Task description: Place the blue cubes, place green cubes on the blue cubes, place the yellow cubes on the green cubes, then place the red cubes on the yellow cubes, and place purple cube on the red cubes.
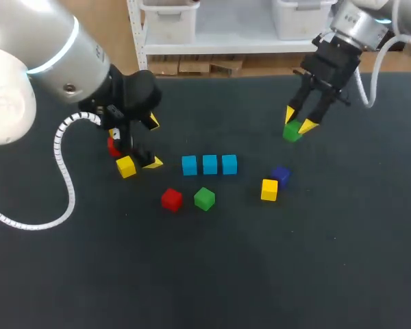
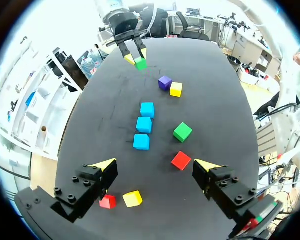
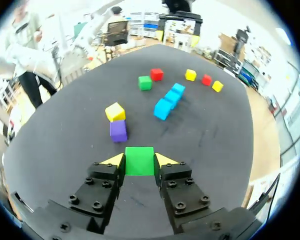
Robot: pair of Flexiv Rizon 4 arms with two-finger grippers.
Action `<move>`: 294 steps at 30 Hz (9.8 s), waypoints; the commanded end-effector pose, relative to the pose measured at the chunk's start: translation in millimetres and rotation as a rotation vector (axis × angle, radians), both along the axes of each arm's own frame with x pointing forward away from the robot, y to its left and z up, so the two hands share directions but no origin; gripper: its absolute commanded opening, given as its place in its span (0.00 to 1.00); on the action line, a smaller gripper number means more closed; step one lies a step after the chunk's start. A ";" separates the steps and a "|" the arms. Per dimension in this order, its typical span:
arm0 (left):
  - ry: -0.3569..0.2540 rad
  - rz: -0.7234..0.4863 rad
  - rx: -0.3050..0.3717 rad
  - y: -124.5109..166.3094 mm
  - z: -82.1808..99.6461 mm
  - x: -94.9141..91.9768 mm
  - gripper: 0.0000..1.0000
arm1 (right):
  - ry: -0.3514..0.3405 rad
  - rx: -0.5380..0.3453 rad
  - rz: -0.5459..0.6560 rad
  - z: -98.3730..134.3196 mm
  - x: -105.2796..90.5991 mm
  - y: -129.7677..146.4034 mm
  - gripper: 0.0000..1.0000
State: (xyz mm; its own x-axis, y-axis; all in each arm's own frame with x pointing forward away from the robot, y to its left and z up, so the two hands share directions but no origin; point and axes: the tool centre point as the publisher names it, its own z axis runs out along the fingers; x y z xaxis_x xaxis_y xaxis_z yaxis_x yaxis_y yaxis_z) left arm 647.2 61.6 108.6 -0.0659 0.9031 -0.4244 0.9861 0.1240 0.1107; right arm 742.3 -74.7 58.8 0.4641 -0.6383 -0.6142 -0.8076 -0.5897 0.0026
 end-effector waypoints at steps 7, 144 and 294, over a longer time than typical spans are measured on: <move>-0.001 0.001 0.000 -0.2 -0.9 0.1 1.00 | -0.229 0.102 -0.429 17.5 -34.9 19.7 0.00; -0.001 0.001 0.000 -0.2 -0.9 0.1 1.00 | -0.145 -0.016 -0.632 -30.2 -38.7 153.6 0.00; 0.026 -0.678 0.138 -72.7 -59.2 -42.0 1.00 | -0.053 0.106 -0.769 16.8 -48.7 32.4 1.00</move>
